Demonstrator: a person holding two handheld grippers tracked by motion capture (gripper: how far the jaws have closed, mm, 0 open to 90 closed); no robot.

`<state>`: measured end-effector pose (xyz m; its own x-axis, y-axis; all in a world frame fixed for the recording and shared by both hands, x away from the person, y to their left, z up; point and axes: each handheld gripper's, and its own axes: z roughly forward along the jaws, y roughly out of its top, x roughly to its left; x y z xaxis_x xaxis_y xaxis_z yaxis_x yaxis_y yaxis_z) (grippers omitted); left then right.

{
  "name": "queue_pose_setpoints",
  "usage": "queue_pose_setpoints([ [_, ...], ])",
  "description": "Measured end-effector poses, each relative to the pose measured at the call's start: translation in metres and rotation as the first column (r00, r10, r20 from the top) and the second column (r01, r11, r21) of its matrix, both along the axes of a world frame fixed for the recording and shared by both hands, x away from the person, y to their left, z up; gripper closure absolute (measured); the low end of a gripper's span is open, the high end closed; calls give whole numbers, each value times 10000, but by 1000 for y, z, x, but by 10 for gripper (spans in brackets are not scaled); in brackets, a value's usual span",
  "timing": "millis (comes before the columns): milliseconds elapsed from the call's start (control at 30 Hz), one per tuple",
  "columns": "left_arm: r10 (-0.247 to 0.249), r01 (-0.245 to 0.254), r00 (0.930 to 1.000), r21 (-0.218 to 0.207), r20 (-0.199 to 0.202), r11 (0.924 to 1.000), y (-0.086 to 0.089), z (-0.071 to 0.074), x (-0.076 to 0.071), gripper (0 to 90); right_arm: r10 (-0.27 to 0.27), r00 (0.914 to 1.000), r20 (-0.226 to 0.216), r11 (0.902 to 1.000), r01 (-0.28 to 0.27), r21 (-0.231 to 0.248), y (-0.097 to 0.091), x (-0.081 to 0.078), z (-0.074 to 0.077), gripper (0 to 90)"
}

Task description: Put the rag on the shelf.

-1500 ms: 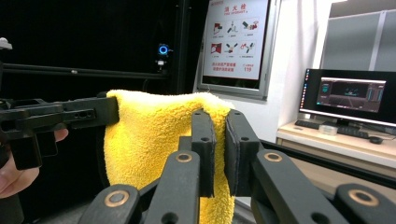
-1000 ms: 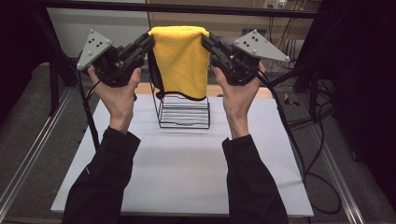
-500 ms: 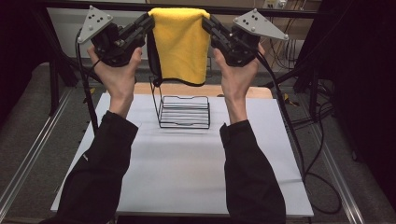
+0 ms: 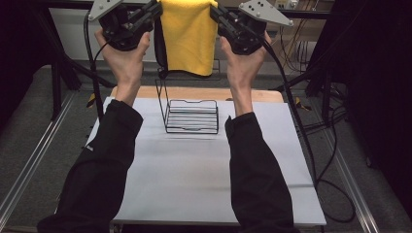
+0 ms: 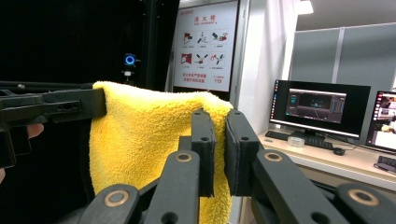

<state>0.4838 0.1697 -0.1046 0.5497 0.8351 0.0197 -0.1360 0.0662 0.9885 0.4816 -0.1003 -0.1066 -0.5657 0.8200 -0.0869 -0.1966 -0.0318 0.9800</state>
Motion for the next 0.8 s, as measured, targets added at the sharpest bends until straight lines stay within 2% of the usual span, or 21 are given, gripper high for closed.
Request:
queue_pose_setpoints([
  [133,-31,31,10000,12,-35,10000,-1,-1,12,817,-102,9999,-20,9999,102,3,-1,7,0,840],
  [367,-183,178,9993,-166,-313,9997,3,-16,23,817,-229,9995,-225,9993,222,-310,2,20,-6,839],
  [600,-103,101,9991,-39,-418,9999,8,-30,26,817,-264,9990,-368,9978,241,-620,5,33,-17,839],
  [800,-95,99,9987,87,-502,9999,11,-41,29,817,-139,9982,-589,9979,101,-636,7,44,-29,838],
])
